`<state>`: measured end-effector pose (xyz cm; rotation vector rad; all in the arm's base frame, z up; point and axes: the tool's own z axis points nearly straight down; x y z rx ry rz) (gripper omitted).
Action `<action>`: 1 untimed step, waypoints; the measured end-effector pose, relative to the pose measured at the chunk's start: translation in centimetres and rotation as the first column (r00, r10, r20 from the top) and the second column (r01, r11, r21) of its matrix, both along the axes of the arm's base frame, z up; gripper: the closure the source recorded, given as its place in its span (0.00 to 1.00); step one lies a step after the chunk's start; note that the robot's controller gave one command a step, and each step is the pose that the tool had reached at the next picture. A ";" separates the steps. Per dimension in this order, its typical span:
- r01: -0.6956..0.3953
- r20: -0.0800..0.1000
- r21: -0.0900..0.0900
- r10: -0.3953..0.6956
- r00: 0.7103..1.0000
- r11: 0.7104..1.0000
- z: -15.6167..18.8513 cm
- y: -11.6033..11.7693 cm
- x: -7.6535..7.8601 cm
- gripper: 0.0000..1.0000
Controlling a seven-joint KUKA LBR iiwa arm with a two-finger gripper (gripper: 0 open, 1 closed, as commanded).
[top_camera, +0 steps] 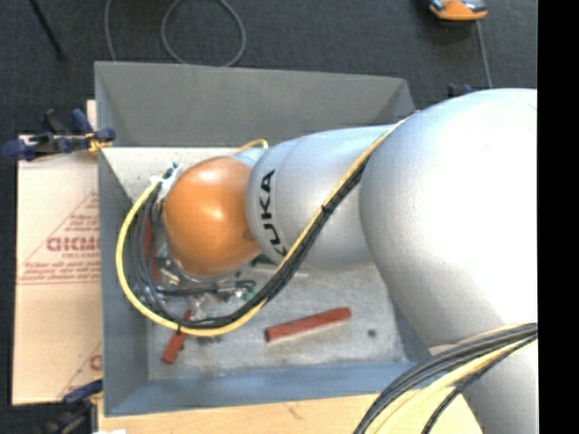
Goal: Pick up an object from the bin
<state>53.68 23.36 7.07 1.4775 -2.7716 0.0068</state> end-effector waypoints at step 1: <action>0.008 -0.002 0.003 -0.008 1.000 1.000 0.0 -0.2 0.1 0.00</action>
Offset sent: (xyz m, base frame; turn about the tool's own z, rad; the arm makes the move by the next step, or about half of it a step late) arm 0.0000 0.0000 0.0000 0.0000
